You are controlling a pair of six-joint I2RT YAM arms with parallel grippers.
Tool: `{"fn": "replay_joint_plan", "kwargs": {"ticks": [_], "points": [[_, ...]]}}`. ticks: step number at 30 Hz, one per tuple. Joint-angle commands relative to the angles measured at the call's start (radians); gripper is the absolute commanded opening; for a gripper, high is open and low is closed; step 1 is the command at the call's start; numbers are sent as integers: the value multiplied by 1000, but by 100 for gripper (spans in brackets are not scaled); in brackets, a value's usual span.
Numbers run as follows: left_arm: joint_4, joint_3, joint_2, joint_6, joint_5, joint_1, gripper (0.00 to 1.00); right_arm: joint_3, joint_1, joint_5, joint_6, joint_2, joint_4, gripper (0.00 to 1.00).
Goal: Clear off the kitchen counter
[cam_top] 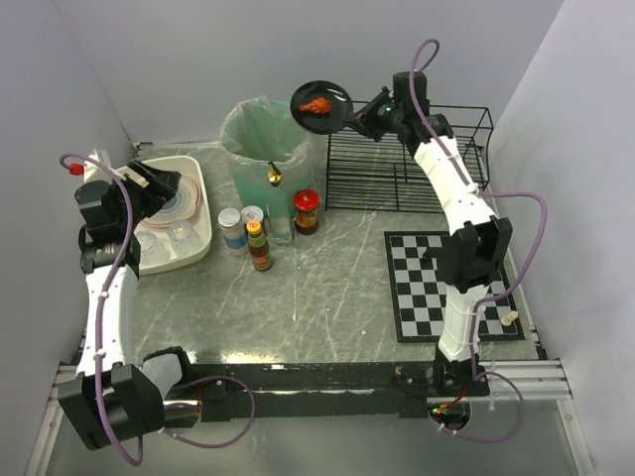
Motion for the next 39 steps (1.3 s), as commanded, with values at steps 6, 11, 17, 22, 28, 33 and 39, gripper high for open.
{"fn": "replay_joint_plan", "kwargs": {"ticks": [6, 11, 17, 22, 28, 33, 39], "points": [[39, -3, 6, -25, 26, 23, 85, 113, 146, 257, 27, 47, 155, 0], [40, -5, 6, -23, 28, 24, 85, 141, 192, 375, -29, 87, 193, 0], [40, -8, 9, -20, 28, 24, 84, 192, 212, 429, -165, 144, 259, 0], [43, -10, 23, -26, 46, 24, 84, 97, 224, 481, -325, 86, 370, 0], [49, -14, 29, -33, 55, 24, 84, 35, 256, 532, -550, 53, 482, 0], [49, -14, 29, -31, 57, 24, 84, -41, 316, 596, -746, 17, 624, 0], [49, -13, 31, -29, 58, 24, 84, -155, 374, 668, -946, -48, 841, 0]]}}
